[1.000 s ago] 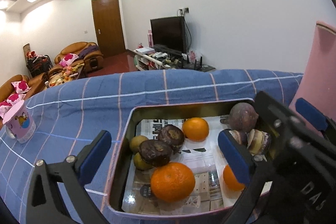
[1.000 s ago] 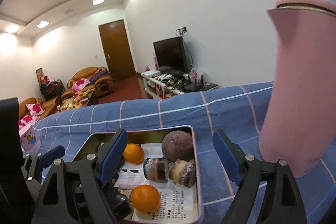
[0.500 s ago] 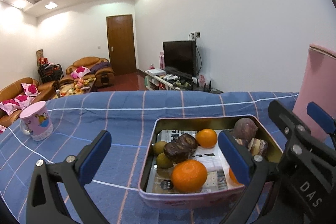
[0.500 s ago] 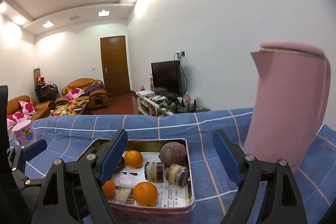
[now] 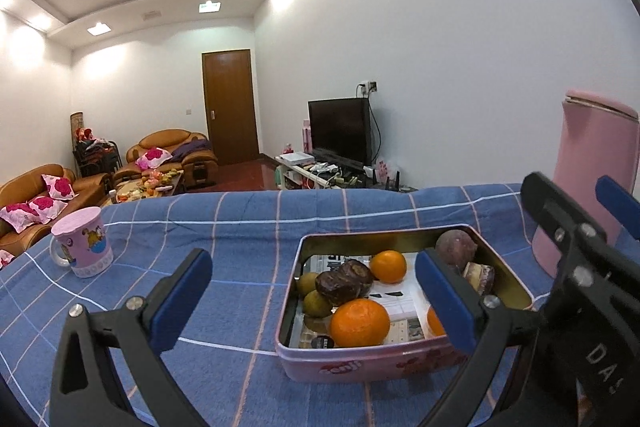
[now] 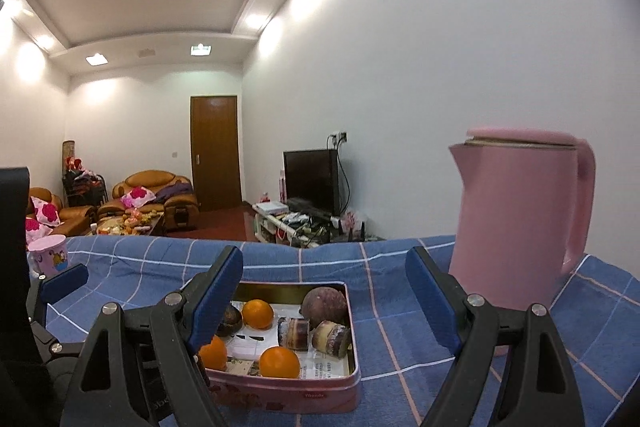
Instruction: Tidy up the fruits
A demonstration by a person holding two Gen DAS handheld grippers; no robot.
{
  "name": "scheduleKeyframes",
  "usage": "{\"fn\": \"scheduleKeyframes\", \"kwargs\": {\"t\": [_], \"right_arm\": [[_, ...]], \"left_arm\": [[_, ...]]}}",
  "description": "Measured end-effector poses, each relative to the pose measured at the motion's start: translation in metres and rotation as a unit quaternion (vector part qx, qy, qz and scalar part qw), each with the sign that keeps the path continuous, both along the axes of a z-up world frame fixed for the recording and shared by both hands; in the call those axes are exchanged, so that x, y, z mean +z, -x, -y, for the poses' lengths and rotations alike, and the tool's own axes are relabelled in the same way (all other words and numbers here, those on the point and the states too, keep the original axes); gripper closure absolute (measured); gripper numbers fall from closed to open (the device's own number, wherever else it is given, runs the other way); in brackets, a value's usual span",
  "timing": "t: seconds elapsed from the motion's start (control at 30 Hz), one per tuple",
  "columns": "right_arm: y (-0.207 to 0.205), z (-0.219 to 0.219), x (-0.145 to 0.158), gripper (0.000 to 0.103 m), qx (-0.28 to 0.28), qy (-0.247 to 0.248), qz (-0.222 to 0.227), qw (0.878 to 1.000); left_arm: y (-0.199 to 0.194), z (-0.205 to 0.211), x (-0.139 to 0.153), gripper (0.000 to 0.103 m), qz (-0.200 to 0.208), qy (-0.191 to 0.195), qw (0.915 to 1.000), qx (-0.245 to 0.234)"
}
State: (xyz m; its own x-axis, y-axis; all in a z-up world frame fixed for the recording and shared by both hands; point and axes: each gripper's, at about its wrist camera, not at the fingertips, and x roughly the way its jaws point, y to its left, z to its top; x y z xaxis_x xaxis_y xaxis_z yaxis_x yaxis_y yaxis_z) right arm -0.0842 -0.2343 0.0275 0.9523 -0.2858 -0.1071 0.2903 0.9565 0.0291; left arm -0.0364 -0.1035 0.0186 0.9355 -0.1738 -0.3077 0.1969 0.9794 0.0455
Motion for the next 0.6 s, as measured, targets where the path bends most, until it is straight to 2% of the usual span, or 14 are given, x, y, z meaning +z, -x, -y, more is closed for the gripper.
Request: {"fn": "scheduleKeyframes", "kwargs": {"t": [0.13, 0.6], "right_arm": [[0.0046, 0.0000, 0.0009, 0.015, -0.007, 0.002, 0.010, 1.000], [0.0072, 0.0034, 0.0014, 0.014, -0.010, -0.004, 0.012, 1.000]], "left_arm": [[0.0001, 0.0002, 0.0003, 0.000, 0.000, 0.001, 1.0000, 0.001], [0.0014, 0.0012, -0.0010, 0.000, 0.002, 0.000, 1.0000, 0.002]]}}
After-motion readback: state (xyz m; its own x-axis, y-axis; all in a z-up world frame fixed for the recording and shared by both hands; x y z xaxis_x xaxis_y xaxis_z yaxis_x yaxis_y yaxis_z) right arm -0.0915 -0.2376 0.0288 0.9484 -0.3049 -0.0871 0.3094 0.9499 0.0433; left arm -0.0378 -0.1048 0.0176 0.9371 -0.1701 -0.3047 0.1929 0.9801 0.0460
